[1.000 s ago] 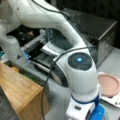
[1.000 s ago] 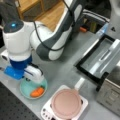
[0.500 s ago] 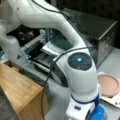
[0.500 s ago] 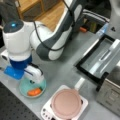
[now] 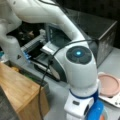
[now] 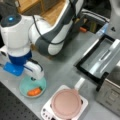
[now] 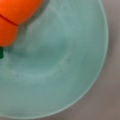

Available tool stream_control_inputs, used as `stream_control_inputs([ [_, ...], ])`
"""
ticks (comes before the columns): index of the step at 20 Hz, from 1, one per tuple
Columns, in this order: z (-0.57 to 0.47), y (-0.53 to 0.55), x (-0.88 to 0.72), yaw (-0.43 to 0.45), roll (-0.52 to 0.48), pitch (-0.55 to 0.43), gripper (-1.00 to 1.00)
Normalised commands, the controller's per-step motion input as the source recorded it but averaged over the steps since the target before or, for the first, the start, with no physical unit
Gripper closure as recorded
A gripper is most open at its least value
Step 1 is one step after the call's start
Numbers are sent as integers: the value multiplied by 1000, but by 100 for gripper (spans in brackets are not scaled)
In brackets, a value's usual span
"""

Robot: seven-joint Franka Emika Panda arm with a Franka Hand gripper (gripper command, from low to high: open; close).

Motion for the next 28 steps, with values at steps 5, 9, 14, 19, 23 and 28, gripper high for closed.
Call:
stream_control_inputs([
  [5, 142, 413, -544, -161, -35, 33, -100],
  [9, 20, 479, -776, -156, -111, -62, -100],
  [14, 36, 569, -984, -137, -182, -136, -100],
  [19, -17, 531, -1000, -114, -251, -205, -100],
  [23, -55, 395, -851, -65, -268, -222, -100],
  [28, -57, 268, -443, -28, -204, -224, -100],
])
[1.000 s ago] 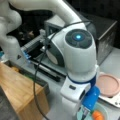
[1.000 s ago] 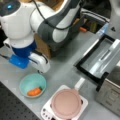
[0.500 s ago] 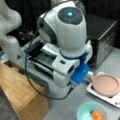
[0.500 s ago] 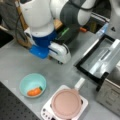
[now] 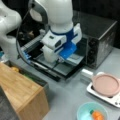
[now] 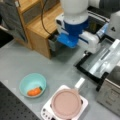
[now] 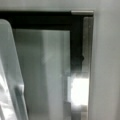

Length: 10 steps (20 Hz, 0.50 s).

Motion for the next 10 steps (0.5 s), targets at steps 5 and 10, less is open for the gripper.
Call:
stream_control_inputs([
  [5, 22, 69, -170, 37, -146, -158, -100],
  [10, 91, -14, -45, 75, -110, -58, -100],
])
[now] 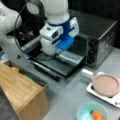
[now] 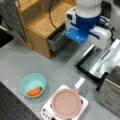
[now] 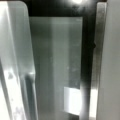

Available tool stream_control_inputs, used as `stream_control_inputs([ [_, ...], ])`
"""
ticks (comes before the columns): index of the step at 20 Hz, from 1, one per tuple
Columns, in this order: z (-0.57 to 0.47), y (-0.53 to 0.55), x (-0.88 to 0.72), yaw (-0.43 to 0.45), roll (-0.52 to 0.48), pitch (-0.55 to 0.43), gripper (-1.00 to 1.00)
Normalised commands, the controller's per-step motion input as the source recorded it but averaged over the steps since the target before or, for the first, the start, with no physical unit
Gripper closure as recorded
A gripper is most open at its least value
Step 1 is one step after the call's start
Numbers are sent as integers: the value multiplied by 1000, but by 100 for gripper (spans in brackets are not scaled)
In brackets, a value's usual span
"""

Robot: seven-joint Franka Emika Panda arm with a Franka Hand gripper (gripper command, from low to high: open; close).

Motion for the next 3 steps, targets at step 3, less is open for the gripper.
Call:
stream_control_inputs([
  [3, 35, -25, 14, 106, -97, -25, -100],
])
